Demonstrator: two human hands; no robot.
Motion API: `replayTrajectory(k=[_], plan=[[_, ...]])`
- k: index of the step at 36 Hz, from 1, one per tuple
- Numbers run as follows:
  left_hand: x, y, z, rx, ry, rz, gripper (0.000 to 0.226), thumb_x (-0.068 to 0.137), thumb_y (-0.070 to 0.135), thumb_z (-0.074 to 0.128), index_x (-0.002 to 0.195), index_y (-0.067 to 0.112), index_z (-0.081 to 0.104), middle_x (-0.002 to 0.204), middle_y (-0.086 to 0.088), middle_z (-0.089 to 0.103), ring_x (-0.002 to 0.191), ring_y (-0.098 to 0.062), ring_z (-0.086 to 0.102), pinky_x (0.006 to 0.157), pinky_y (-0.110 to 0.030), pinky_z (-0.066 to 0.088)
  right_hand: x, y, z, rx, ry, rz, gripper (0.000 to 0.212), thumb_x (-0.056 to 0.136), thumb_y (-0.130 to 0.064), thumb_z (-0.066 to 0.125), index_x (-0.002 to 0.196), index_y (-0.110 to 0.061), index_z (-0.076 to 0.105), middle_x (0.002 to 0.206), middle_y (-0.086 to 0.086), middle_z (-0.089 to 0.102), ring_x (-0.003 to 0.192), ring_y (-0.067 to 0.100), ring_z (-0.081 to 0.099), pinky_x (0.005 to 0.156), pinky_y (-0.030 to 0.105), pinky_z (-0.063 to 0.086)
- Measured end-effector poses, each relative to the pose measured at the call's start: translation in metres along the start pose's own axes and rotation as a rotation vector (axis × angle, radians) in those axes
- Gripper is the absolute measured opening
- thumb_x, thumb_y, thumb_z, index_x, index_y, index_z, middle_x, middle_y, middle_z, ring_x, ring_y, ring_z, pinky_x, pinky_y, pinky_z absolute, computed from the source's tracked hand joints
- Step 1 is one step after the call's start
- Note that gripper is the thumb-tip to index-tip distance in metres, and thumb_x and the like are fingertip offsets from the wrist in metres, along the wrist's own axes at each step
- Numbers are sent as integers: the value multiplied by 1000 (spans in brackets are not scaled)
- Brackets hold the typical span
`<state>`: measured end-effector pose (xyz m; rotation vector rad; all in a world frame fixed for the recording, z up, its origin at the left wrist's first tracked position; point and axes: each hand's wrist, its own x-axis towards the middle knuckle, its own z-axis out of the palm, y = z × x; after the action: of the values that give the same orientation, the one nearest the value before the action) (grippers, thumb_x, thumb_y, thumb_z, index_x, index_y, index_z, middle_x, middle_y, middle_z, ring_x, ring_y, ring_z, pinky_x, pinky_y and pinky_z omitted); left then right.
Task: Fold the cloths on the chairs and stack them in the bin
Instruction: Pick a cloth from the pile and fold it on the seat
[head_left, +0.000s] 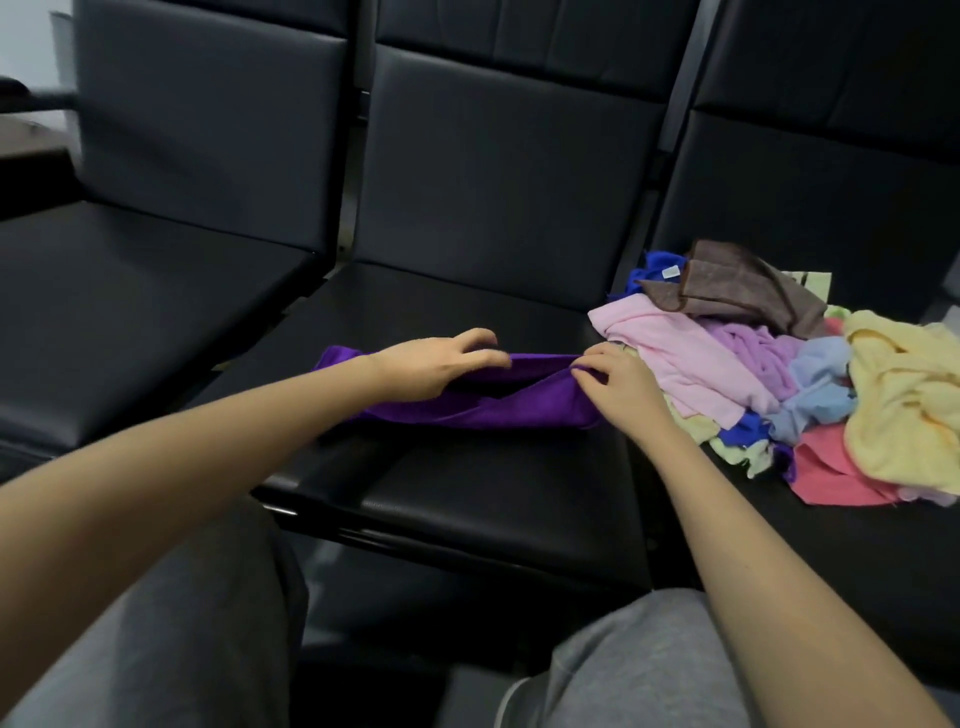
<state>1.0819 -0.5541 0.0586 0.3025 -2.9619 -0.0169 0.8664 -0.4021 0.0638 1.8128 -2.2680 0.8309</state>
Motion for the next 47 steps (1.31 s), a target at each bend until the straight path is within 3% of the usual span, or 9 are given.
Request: replayTrajectory(k=[8, 15, 21, 25, 29, 32, 36, 40, 47], plan=[[-39, -18, -10, 29, -63, -19, 21, 82, -6, 46, 91, 5, 62, 98, -11, 58, 85, -30, 57, 67, -26, 34, 0, 1, -10, -53, 85, 105, 22, 91, -15, 58, 106, -5, 71, 108, 11, 67, 102, 28, 60, 84, 28, 40], [-66, -28, -13, -156, -159, -222, 28, 83, -7, 46, 100, 3, 66, 97, -6, 59, 93, -26, 58, 77, -19, 35, 8, -6, -39, 202, 227, 295, 24, 91, -15, 59, 106, -1, 71, 108, 15, 69, 98, 24, 61, 85, 30, 44], [-65, -6, -22, -133, -256, -366, 49, 85, 63, 52, 103, 19, 61, 104, 6, 55, 93, -17, 57, 77, -30, 45, 19, -17, -60, 289, 220, 322, 23, 90, -15, 61, 107, -4, 71, 100, 9, 70, 97, 24, 63, 89, 41, 50], [-60, 1, -20, 216, -214, -302, 25, 93, 31, 51, 107, 13, 61, 112, -3, 56, 102, -25, 57, 73, -29, 42, 25, -23, -71, 306, 210, 315, 21, 90, -12, 61, 106, -1, 71, 87, 1, 64, 87, 17, 60, 80, 33, 49], [-54, -16, -47, -338, 80, -343, 9, 92, 14, 58, 91, 10, 67, 88, -3, 64, 80, -10, 61, 73, -26, 42, 29, -20, -87, 417, 268, 364, 14, 87, -8, 63, 97, -4, 73, 70, 2, 64, 62, 10, 56, 65, 33, 47], [-58, -24, -91, -948, 316, -424, 9, 82, 20, 64, 74, 18, 61, 64, 11, 58, 54, 3, 51, 58, -17, 41, 25, -19, -112, 637, -54, 393, 20, 87, -3, 63, 107, -1, 67, 70, -4, 70, 62, 3, 62, 61, 12, 52], [-65, -30, -131, -911, 76, -430, 11, 79, 18, 57, 72, 9, 57, 61, 4, 57, 53, -7, 51, 51, -16, 41, 23, -18, -129, 566, -114, 344, 24, 86, -3, 64, 110, -2, 66, 84, 2, 67, 70, 4, 63, 67, 9, 52], [-64, -41, -144, -1171, 287, -451, 16, 88, 7, 48, 72, 12, 50, 57, 7, 57, 48, -4, 56, 43, -15, 44, 25, -18, -130, 686, -200, 349, 11, 90, -3, 57, 90, -6, 68, 66, -4, 70, 59, 6, 63, 66, 21, 53], [-71, -60, -130, -1248, 157, -380, 53, 47, 53, 87, 77, 17, 64, 71, 1, 63, 59, -8, 61, 52, -19, 50, 26, -20, -122, 1028, -229, 438, 9, 90, -15, 61, 83, -11, 64, 58, -6, 63, 64, 12, 55, 56, 19, 52]])
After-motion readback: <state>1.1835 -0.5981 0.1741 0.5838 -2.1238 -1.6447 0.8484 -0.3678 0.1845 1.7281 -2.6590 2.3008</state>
